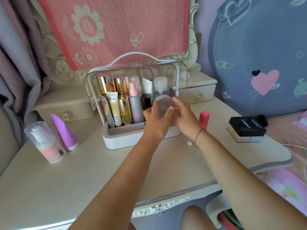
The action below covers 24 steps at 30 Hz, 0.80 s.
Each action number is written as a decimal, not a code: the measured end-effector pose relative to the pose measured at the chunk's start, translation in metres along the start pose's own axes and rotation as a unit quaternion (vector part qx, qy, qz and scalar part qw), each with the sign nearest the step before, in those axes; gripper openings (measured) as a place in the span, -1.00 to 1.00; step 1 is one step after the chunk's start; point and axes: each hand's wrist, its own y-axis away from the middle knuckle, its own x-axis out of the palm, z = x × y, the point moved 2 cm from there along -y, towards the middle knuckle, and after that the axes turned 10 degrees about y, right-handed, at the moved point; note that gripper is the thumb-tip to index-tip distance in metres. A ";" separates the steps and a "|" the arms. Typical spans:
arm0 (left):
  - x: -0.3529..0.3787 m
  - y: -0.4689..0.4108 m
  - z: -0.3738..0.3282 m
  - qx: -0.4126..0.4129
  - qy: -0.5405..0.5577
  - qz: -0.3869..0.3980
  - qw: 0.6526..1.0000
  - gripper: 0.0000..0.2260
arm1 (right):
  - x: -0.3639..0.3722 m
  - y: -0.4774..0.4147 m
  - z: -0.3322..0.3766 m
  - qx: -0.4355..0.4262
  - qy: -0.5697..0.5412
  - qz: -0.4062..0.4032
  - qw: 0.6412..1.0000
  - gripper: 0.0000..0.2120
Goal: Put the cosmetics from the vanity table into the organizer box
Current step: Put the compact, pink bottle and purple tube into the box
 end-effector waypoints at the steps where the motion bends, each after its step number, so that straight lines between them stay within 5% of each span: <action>1: 0.000 0.000 0.000 0.000 0.002 -0.001 1.000 -0.51 | 0.000 0.000 0.000 0.000 0.000 0.001 1.000 -0.47; 14: -0.015 -0.008 0.002 -0.045 -0.136 0.009 0.990 -0.49 | 0.003 -0.001 -0.015 0.012 0.069 0.011 0.997 -0.51; 19: -0.025 0.008 0.003 0.035 -0.121 0.022 0.992 -0.62 | 0.006 0.007 -0.011 -0.001 0.027 -0.015 1.000 -0.52; 24: -0.057 0.038 0.006 0.094 -0.088 -0.056 0.990 -0.60 | 0.000 0.027 0.009 -0.058 0.064 -0.106 0.991 -0.58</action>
